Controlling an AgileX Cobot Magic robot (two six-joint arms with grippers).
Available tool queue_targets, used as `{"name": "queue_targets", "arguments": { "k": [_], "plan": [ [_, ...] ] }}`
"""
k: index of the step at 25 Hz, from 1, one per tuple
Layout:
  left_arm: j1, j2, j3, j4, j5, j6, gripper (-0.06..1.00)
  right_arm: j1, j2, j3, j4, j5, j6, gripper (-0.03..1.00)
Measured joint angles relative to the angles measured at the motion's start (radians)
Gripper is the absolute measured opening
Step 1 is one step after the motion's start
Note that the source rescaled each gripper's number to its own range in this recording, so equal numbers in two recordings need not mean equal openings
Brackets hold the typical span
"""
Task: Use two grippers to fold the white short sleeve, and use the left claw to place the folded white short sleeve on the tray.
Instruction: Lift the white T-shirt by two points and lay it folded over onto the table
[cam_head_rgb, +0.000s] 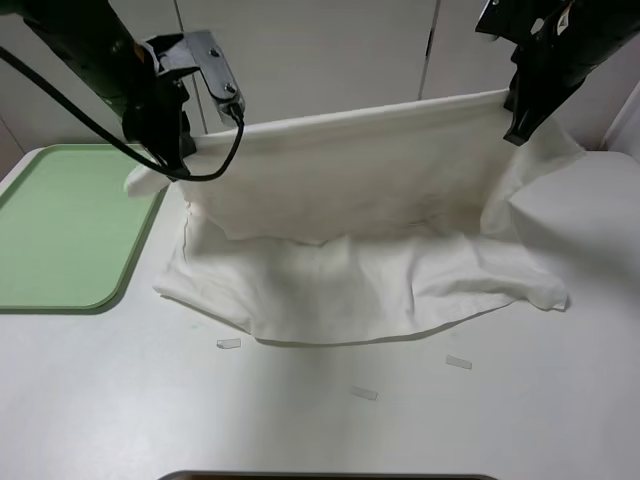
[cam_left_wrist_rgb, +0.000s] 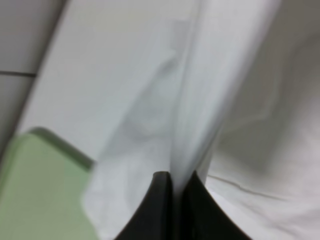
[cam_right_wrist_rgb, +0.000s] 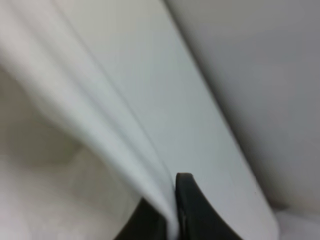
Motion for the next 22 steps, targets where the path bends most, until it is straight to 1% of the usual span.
{"name": "queue_targets", "arguments": {
  "k": [2, 3, 4, 7, 9, 11, 13, 15, 18, 19, 22],
  "plan": [
    [0.000, 0.000, 0.028, -0.033, 0.011, 0.029, 0.00, 0.000, 0.000, 0.000, 0.021, 0.041, -0.019, 0.00],
    [0.000, 0.000, 0.046, -0.061, 0.020, 0.046, 0.00, 0.000, 0.000, 0.000, 0.063, 0.102, -0.083, 0.00],
    [-0.001, 0.000, 0.060, -0.082, 0.029, 0.065, 0.00, 0.000, 0.000, 0.000, 0.083, 0.132, -0.117, 0.00],
    [-0.001, 0.000, 0.085, -0.132, 0.054, 0.101, 0.00, -0.004, 0.000, 0.000, 0.133, 0.189, -0.201, 0.00],
    [-0.001, 0.000, 0.094, -0.170, 0.084, 0.124, 0.00, -0.023, 0.000, 0.002, 0.194, 0.217, -0.257, 0.00],
    [-0.001, 0.000, 0.095, -0.190, 0.103, 0.142, 0.00, -0.050, -0.001, 0.034, 0.244, 0.223, -0.327, 0.00],
    [-0.001, 0.000, 0.095, -0.215, 0.122, 0.158, 0.00, -0.063, -0.002, 0.051, 0.262, 0.226, -0.349, 0.00],
    [-0.001, 0.000, 0.095, -0.244, 0.141, 0.164, 0.00, -0.082, -0.002, 0.107, 0.288, 0.217, -0.395, 0.00],
    [-0.001, 0.000, 0.095, -0.280, 0.173, 0.179, 0.00, -0.093, -0.002, 0.191, 0.304, 0.159, -0.422, 0.00],
    [-0.001, 0.000, 0.095, -0.285, 0.183, 0.186, 0.00, -0.093, -0.002, 0.256, 0.304, 0.116, -0.427, 0.00],
    [-0.001, 0.000, 0.095, -0.291, 0.210, 0.194, 0.00, -0.093, -0.002, 0.331, 0.308, 0.080, -0.429, 0.00]
  ]
}}
